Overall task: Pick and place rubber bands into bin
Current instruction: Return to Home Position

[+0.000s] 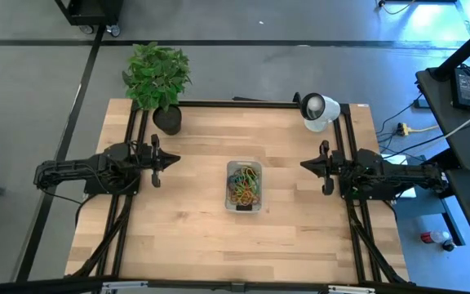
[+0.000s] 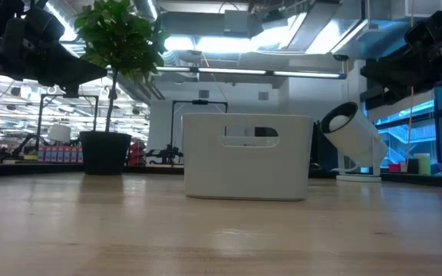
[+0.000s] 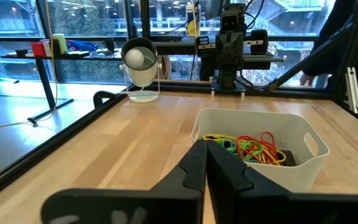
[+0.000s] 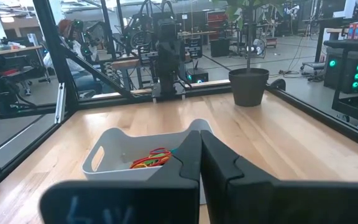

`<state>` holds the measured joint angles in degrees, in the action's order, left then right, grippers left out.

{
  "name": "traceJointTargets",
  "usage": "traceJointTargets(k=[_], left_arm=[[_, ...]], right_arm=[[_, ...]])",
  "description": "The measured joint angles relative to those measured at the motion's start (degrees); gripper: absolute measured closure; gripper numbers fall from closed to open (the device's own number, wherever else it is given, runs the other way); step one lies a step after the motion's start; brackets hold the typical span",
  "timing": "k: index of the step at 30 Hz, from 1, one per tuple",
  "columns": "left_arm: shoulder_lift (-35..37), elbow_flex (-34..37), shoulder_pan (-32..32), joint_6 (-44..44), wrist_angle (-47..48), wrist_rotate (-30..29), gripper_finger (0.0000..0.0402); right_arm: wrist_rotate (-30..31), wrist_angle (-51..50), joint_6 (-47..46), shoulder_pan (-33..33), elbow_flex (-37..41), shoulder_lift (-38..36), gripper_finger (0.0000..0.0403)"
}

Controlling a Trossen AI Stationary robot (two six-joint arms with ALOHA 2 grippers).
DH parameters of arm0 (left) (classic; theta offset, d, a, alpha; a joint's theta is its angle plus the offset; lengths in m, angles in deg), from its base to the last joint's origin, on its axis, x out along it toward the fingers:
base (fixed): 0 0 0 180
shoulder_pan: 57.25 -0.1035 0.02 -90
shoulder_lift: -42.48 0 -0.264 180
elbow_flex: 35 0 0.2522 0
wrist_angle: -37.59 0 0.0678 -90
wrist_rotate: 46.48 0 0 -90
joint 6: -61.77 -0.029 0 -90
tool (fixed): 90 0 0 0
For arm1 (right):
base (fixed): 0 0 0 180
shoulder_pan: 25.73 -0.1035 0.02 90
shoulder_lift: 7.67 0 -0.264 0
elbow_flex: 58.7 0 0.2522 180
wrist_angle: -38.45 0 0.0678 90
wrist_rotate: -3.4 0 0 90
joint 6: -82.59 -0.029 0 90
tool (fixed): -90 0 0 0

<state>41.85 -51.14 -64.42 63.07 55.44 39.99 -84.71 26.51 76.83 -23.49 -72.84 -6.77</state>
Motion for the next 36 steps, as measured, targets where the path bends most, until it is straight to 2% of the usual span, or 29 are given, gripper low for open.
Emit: traceJointTargets(k=[36], left_arm=[[0.0,-0.02,0.0,0.01,0.01,0.01,0.0394]], right_arm=[[0.02,0.0,0.07,0.0,-0.02,0.0,0.0391]])
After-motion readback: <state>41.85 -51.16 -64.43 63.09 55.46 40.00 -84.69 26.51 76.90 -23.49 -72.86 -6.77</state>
